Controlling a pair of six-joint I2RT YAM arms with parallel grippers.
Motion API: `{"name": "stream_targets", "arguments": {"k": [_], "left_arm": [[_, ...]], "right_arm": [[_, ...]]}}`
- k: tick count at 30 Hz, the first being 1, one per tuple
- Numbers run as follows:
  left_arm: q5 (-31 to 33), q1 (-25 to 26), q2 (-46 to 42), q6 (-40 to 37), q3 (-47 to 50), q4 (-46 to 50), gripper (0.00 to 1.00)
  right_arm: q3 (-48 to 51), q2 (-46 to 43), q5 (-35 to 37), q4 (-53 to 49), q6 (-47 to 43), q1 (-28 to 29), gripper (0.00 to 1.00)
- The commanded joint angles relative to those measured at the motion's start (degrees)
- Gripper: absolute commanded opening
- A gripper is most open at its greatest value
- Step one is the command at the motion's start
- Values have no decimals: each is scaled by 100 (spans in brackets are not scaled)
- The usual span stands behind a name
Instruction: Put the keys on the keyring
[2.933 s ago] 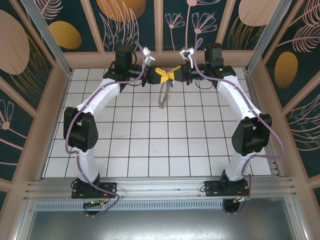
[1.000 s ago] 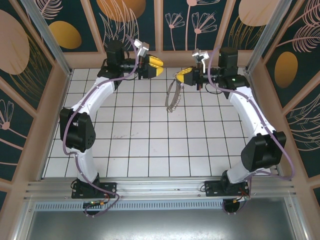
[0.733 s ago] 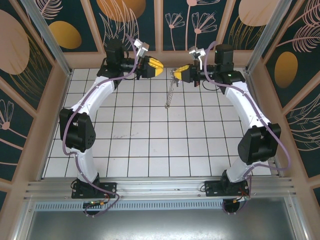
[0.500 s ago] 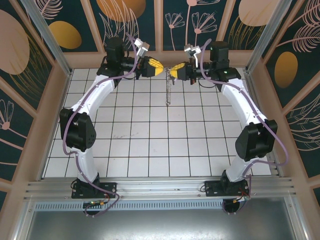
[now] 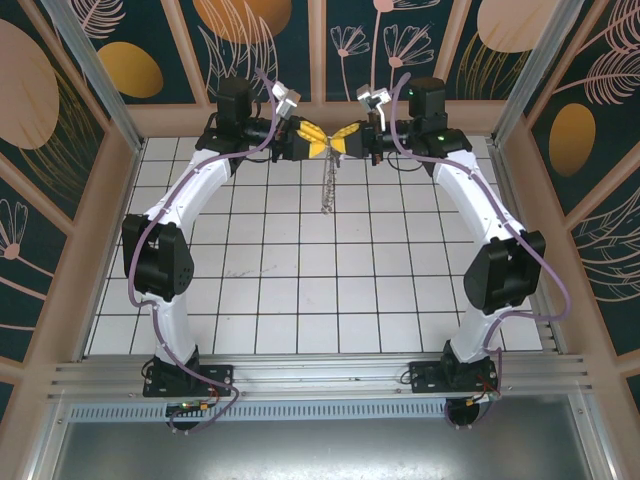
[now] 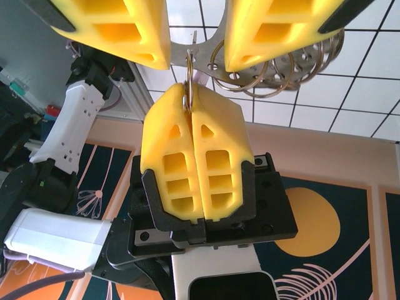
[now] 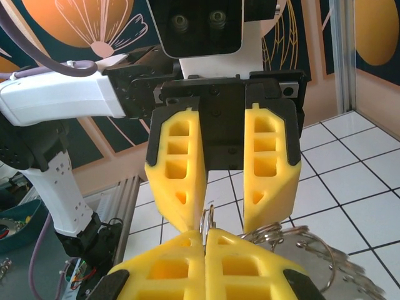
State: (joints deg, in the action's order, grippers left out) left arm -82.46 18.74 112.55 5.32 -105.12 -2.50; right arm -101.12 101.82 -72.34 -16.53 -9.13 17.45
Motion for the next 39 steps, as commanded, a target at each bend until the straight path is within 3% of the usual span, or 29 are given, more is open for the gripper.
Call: {"name": "stream_targets", "arguments": {"k": [1,5,10,28,36,39], "left_arm": [[-190,15,-2,-231,-161,157,30],[-174,16,-57,-335,-123,256,37],[-130,15,-152,-444,-61,290,34],[116,15,-196,-358,-154,87,36],[72,15,-153,-277,-142,12,14],[41,12,-156,-269,-98,22,13]], "right_arm": [[-272,48,-97,-2,-166,49,0],[-284,61,-27,-25,-190,51,0],[-280,49,-2,-71,-215,44,0],[-378,233,-61,-260,-322,92,0],[-414,243,-17,-246,-327,95,0],[-430,259,-11,-232,-294,94,0]]}}
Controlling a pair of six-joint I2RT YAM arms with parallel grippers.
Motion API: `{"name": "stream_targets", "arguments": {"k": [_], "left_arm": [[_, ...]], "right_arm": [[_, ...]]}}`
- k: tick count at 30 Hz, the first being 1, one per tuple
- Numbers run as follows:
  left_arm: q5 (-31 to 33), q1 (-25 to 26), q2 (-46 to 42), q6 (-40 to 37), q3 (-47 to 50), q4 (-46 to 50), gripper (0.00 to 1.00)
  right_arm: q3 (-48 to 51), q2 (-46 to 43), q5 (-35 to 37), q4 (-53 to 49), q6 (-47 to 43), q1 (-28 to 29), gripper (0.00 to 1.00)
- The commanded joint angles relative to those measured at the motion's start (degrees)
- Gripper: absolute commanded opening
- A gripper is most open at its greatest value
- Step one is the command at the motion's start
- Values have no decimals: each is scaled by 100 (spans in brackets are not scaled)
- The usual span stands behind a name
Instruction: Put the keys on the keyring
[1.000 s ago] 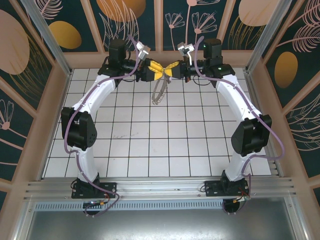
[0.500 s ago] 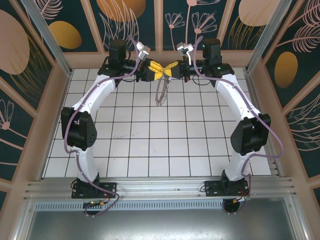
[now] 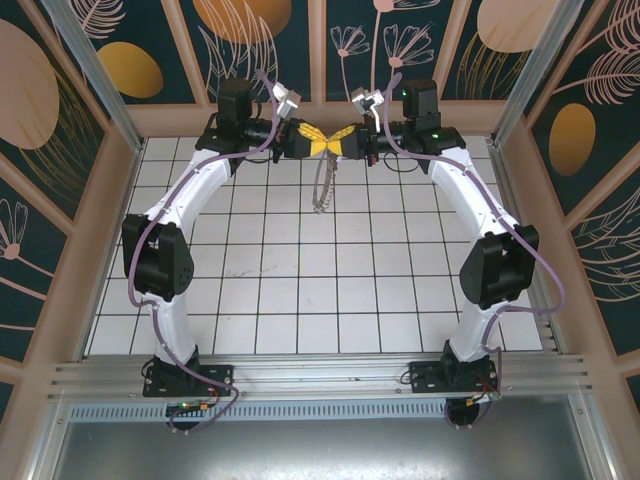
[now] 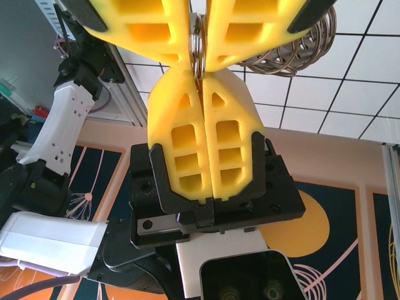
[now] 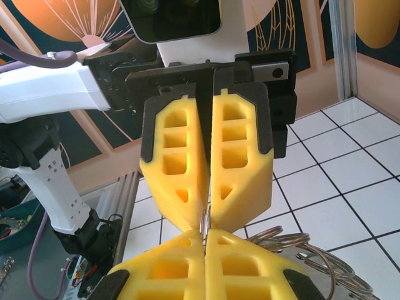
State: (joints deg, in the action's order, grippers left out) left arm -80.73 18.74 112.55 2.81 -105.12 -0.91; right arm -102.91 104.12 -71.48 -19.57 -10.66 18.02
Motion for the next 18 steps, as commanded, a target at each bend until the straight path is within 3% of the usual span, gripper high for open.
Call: {"name": "stream_targets", "arguments": {"k": [1,5,18], "left_arm": [[-134,22,-157,-25,-81,-138,13],[-145,24,-188,-86,40,-109,0],[416,42,-578,-34,526,-599,0]], "right_arm": [[-257,27,-94,93,-130,40,0],[-256,21,-74,155,-68,37,0],[-135,-135,116,531,330,37,0]]}}
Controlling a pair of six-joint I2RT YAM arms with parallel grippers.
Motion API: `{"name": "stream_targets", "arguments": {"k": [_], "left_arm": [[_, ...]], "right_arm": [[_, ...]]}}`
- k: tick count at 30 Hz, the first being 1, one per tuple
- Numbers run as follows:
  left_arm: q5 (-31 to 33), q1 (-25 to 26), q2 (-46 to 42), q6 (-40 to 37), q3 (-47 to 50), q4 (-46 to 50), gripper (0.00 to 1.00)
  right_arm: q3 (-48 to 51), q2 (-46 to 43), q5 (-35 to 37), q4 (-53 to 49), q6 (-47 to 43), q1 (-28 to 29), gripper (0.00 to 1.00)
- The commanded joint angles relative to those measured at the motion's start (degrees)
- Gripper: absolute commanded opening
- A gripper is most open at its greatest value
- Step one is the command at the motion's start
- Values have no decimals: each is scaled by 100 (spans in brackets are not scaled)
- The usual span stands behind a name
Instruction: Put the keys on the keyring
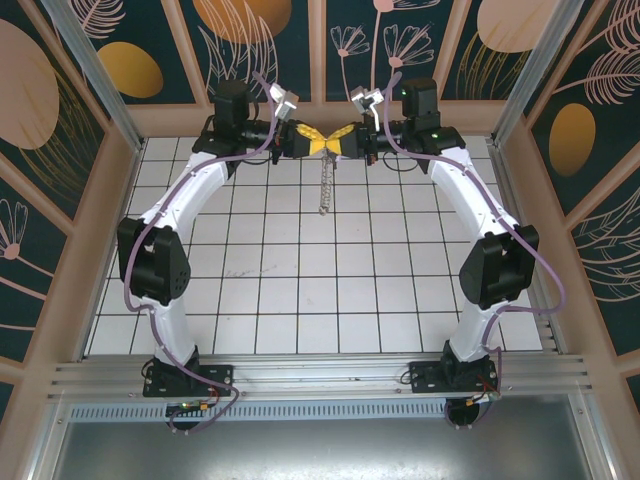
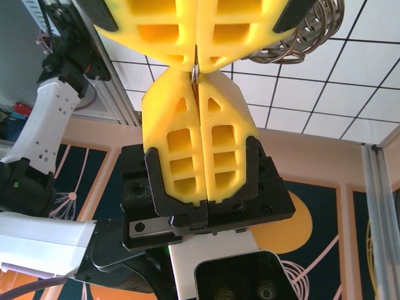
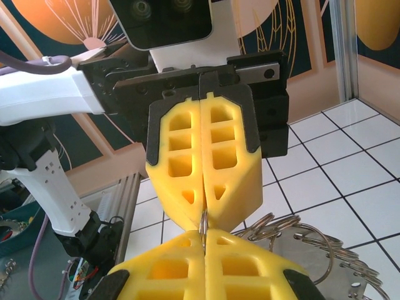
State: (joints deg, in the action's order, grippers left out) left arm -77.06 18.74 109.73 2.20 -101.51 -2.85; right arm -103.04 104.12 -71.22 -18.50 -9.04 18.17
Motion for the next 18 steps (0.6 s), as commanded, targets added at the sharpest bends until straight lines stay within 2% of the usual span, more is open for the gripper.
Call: {"name": "stream_targets", "arguments": {"k": [1,4,6,12,18], "left_arm": [[84,42,-333,120,232,-558,0],[160,42,-370,186,283,-699,0],[173,42,-371,193,286,-710,0],[260,42,-395,219,395,-825,0],[388,42,-452,545,519,-1270,0]], "right_arm": [[-103,-158,112,452,192,21,1],[-19,-220,204,539,275,-16,18],[103,-325,206,718,414,-93,26],[623,-691,204,1346,848,-372,37],[1162,-859,176,1656,1014,-437,42]]}}
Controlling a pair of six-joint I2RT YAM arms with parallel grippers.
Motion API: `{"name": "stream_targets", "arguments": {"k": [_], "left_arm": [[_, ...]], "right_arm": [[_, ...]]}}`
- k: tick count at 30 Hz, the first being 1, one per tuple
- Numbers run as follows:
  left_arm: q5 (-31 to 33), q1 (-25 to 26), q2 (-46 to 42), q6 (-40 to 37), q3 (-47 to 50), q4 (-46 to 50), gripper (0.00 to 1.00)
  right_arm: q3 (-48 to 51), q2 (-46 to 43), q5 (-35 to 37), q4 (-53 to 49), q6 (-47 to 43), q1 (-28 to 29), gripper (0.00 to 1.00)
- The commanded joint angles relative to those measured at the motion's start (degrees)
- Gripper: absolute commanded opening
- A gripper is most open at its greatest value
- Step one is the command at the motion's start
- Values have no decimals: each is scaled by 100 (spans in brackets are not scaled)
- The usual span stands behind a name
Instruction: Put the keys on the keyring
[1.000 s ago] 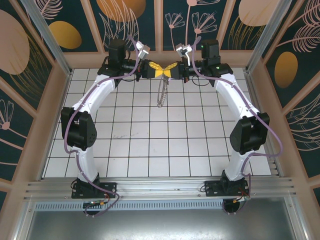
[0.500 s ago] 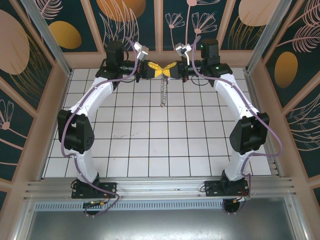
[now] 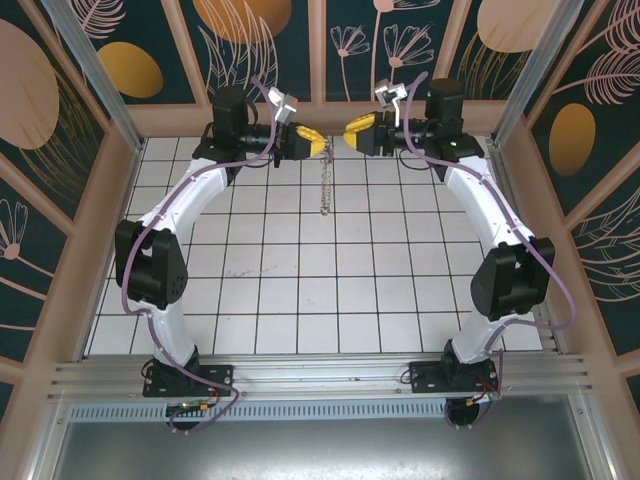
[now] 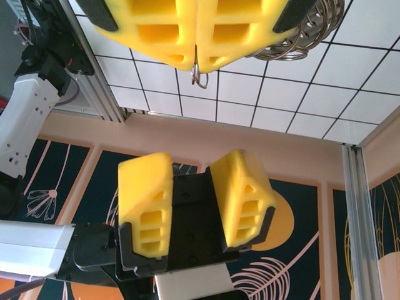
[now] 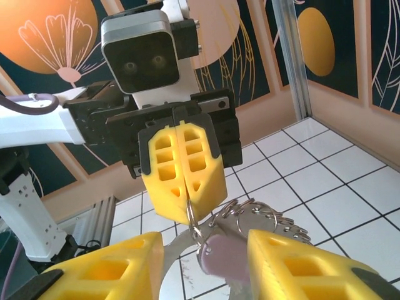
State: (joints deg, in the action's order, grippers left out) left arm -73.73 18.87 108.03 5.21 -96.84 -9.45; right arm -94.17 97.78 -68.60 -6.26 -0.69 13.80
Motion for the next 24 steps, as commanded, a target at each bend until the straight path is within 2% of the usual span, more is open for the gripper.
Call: {"name": "stream_targets", "arguments": {"k": [1,5,10,24], "left_arm": [[73,29,-299,342,86,-744,0],[120,29,-337,704,182,-1215,0],[149,29,-287,1239,258,-1831,0],[234,29,-278,1588,300,-2261,0]], "right_arm": [[401,-255,-121,571,252,5,43],[821,-320,-256,1108,543,32,45],[848,-239,-242,1204,552,149,46],[366,217,-171,1218,597,389,48]]}}
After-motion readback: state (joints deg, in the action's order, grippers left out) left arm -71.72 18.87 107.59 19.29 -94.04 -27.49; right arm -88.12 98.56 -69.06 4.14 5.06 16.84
